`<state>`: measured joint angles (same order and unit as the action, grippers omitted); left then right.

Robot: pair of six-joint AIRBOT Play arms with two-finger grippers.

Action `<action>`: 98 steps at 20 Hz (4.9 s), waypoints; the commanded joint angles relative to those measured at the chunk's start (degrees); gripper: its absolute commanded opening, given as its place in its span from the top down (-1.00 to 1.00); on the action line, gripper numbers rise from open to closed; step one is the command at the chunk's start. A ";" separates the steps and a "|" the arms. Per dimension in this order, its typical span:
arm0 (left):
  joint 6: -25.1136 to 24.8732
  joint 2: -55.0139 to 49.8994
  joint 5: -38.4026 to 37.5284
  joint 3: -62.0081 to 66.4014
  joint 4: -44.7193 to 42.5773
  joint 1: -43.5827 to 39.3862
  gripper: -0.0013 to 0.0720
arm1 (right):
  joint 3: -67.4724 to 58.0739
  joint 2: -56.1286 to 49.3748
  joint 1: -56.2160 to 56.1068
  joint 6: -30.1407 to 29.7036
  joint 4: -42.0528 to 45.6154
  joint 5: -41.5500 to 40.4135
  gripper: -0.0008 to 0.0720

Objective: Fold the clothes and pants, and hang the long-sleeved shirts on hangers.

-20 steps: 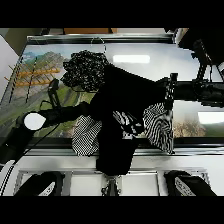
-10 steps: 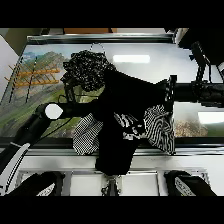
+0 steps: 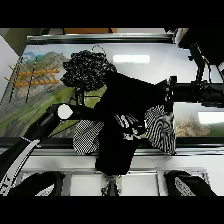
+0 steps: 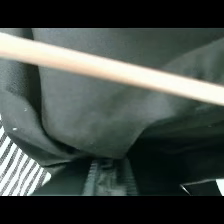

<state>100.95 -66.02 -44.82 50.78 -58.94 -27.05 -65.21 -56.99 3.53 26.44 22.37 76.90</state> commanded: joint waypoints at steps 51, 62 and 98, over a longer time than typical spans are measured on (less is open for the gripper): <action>-7.72 12.09 -12.17 0.28 -4.04 22.08 0.93 | -0.02 8.02 -0.90 10.01 -0.07 -1.77 0.94; -7.74 16.26 -11.78 0.26 -4.35 28.09 0.93 | -0.02 8.04 -0.87 10.03 9.77 0.61 0.94; -8.98 25.81 -17.40 9.14 -6.05 27.39 0.94 | 7.43 11.85 -0.72 6.51 15.10 -5.31 0.95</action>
<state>92.01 -45.71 -60.16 58.83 -64.49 0.38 -60.97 -44.97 2.79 32.64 37.95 77.49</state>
